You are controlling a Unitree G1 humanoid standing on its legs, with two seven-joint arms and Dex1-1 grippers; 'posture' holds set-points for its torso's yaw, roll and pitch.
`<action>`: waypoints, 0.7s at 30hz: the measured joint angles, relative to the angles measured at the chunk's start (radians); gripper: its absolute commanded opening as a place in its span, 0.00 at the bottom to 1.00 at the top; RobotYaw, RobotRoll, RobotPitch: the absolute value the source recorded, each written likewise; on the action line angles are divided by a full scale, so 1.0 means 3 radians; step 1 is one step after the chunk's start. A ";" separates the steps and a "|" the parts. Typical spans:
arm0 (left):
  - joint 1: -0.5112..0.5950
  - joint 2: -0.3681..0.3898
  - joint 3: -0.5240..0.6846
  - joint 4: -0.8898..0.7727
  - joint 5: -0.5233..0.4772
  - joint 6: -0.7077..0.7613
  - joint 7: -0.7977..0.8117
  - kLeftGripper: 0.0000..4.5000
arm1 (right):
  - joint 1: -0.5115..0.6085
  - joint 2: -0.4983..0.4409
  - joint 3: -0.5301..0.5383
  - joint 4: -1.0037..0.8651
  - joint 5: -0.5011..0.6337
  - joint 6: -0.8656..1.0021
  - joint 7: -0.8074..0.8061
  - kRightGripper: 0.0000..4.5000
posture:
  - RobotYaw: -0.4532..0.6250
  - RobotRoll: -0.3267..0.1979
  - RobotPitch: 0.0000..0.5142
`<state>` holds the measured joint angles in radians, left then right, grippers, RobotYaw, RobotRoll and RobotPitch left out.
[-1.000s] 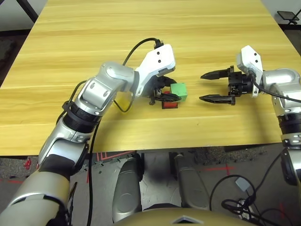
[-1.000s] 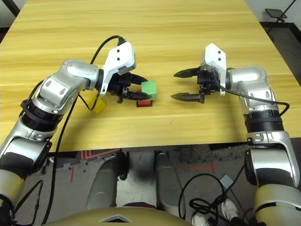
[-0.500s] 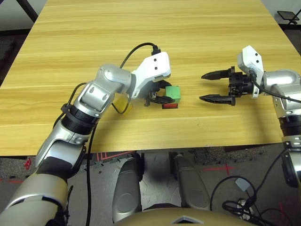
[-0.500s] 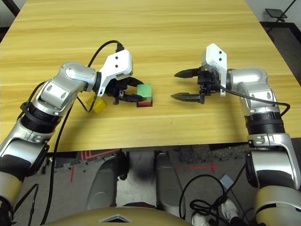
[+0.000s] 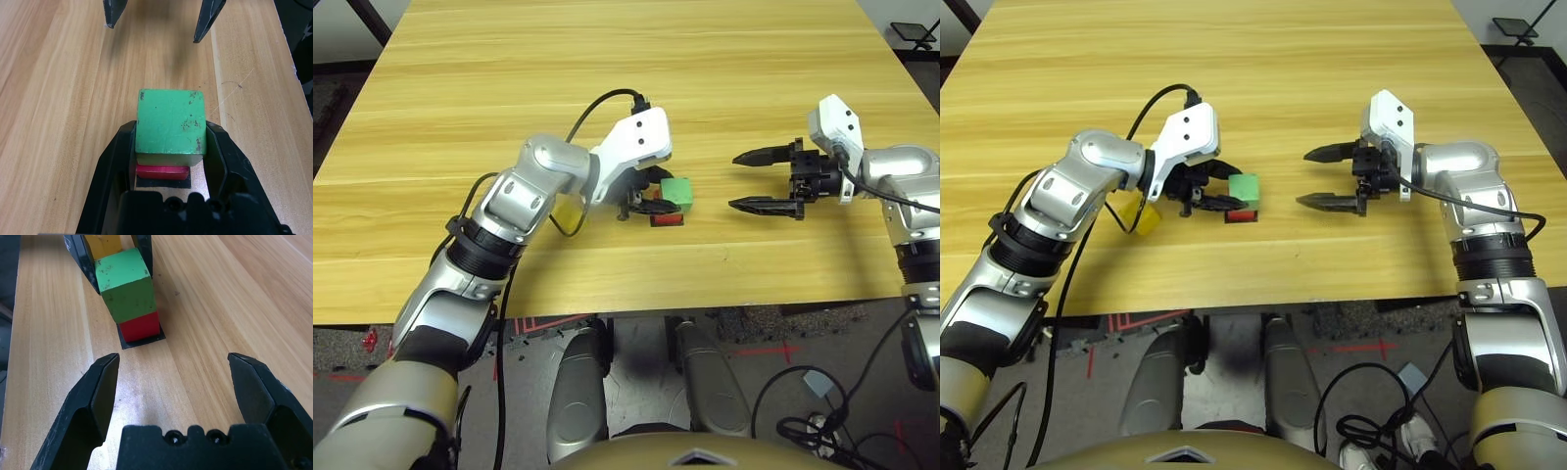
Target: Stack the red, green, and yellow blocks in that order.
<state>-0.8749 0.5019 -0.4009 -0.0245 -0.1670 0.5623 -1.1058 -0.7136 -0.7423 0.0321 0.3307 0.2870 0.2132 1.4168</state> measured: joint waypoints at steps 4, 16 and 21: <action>0.0047 0.0006 0.0067 -0.0020 -0.0020 0.0073 0.0027 0.97 | -0.0001 0.0000 0.0000 0.0000 0.0000 0.0000 0.0001 1.00 | 0.46 0.63 0.51; 0.0568 0.0375 0.1121 -0.1170 -0.0519 0.1645 0.0731 0.99 | -0.0124 0.0019 0.0024 0.0210 -0.0002 -0.0118 0.0142 1.00 | 0.55 0.66 0.48; 0.0990 0.0418 0.1529 -0.1831 -0.0604 0.2292 0.1232 0.99 | -0.0240 0.0069 0.0072 0.0401 -0.0013 -0.0200 0.0202 1.00 | 0.59 0.67 0.49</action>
<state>-0.5779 0.6273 0.0578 -0.5739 -0.3483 1.2500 -0.7362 -0.7856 -0.7218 0.0538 0.4510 0.2832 0.1531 1.4776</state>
